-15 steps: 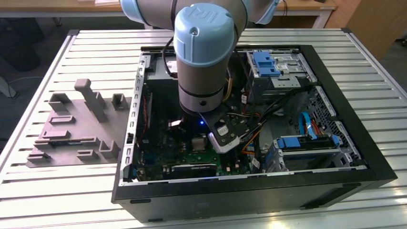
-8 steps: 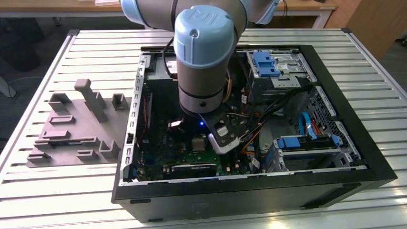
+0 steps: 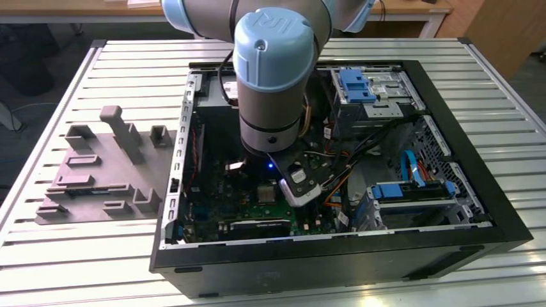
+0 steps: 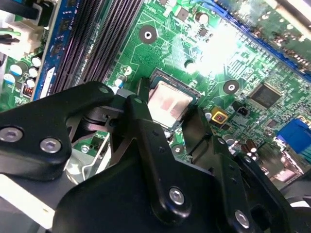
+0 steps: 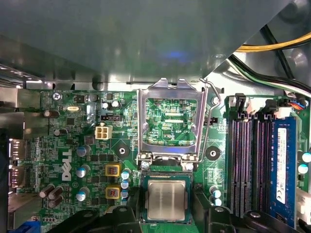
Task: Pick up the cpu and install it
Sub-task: 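Place the cpu into insertion slot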
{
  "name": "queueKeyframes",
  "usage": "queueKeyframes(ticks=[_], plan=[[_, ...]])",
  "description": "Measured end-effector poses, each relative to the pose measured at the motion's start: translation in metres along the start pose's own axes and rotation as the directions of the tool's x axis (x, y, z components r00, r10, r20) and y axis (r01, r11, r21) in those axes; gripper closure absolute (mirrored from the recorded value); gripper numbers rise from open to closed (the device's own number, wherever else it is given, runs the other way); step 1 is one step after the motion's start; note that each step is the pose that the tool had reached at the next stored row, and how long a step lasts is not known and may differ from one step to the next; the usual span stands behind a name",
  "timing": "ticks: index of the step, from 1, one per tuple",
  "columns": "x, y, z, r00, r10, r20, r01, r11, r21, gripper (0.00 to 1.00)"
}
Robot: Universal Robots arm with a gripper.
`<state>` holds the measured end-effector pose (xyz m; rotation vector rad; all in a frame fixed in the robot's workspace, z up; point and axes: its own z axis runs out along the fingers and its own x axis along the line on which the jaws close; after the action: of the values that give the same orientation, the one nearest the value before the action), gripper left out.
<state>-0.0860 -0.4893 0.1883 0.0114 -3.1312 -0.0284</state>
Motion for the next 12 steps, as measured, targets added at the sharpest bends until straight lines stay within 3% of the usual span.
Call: queueKeyframes(ticks=[6,9,12], plan=[[0.0002,0.0000,-0.0075,1.0000,0.000,-0.0023,0.000,1.0000,0.0009,0.54],[0.0001,0.0001,-0.0078,1.0000,0.000,-0.0022,0.000,1.0000,0.0005,0.72],[0.0002,0.0000,-0.0084,1.0000,0.000,-0.0025,0.000,1.0000,0.0010,0.78]])
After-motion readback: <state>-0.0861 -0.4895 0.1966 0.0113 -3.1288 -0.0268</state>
